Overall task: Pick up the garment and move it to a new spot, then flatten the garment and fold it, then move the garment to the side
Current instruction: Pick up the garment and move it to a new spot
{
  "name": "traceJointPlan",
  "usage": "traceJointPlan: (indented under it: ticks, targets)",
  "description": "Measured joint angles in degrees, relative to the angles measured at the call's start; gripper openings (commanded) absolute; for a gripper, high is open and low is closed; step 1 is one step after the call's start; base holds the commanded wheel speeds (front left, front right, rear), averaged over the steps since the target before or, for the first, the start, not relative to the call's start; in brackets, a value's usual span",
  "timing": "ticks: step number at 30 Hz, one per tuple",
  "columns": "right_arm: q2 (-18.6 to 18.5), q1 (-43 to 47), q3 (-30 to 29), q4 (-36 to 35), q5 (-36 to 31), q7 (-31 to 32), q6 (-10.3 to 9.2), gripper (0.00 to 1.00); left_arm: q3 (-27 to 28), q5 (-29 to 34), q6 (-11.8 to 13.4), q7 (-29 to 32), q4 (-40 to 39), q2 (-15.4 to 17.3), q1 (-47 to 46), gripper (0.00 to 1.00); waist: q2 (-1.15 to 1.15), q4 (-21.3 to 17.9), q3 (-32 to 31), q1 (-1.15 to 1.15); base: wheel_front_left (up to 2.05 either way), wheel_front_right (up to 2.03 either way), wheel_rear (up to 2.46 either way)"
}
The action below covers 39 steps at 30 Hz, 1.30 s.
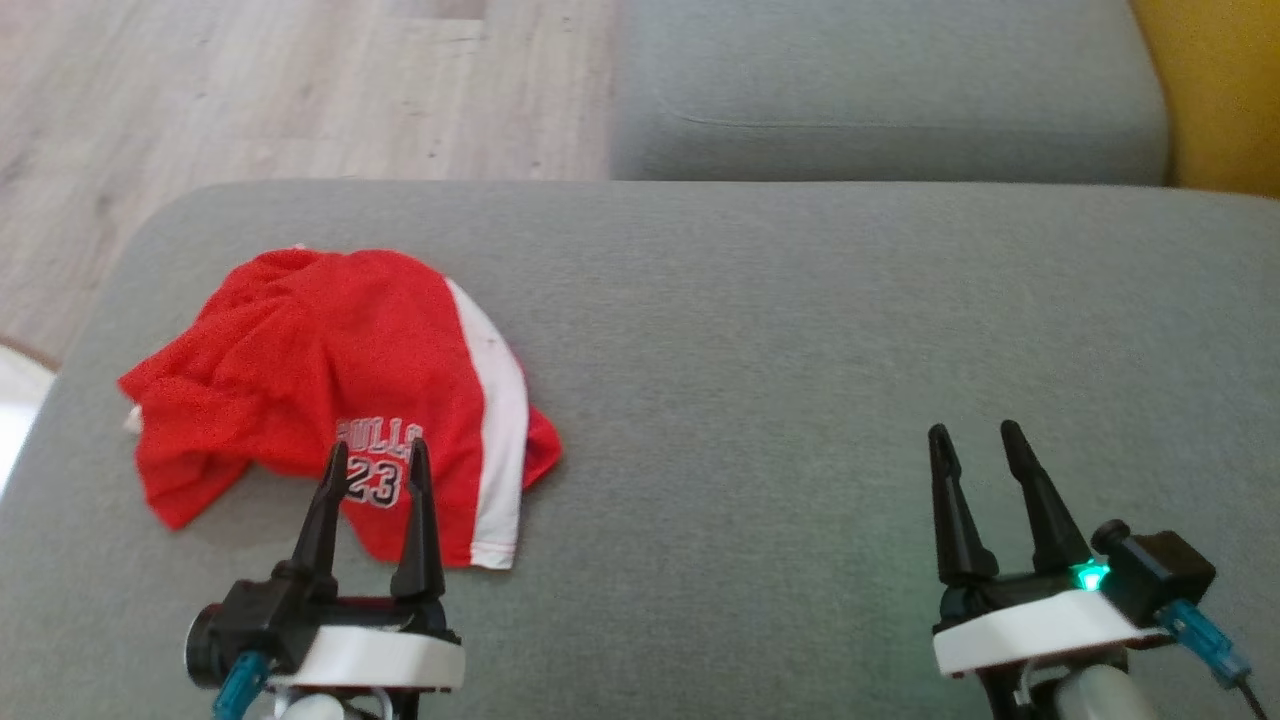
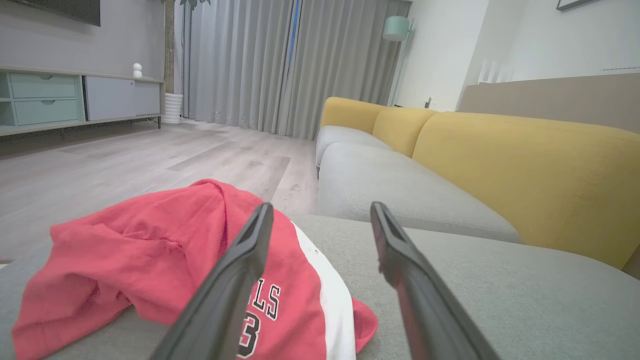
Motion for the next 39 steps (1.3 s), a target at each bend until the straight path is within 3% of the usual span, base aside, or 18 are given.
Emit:
traceJointPlan:
  ticks: [22,33,39]
  targets:
    - [-0.01,0.88,4.82,0.04,1.99,0.00,0.00,1.00,3.60,1.20,-0.05,0.00,-0.08,0.03,2.20,1.00,0.00,12.60,-1.19,0.00,0.00,0.00,0.00]
    - [-0.01,0.87,6.03,0.02,2.48,0.00,0.00,1.00,5.44,2.11,-0.25,0.01,-0.10,0.02,2.13,1.00,0.00,13.27,-0.50,0.00,0.00,0.00,0.00]
    - [-0.01,0.71,5.99,-0.21,2.22,0.00,0.00,1.00,6.81,5.05,-2.29,0.01,1.91,0.74,-2.40,1.00,0.00,11.86,1.44,0.00,0.00,0.00,0.00]
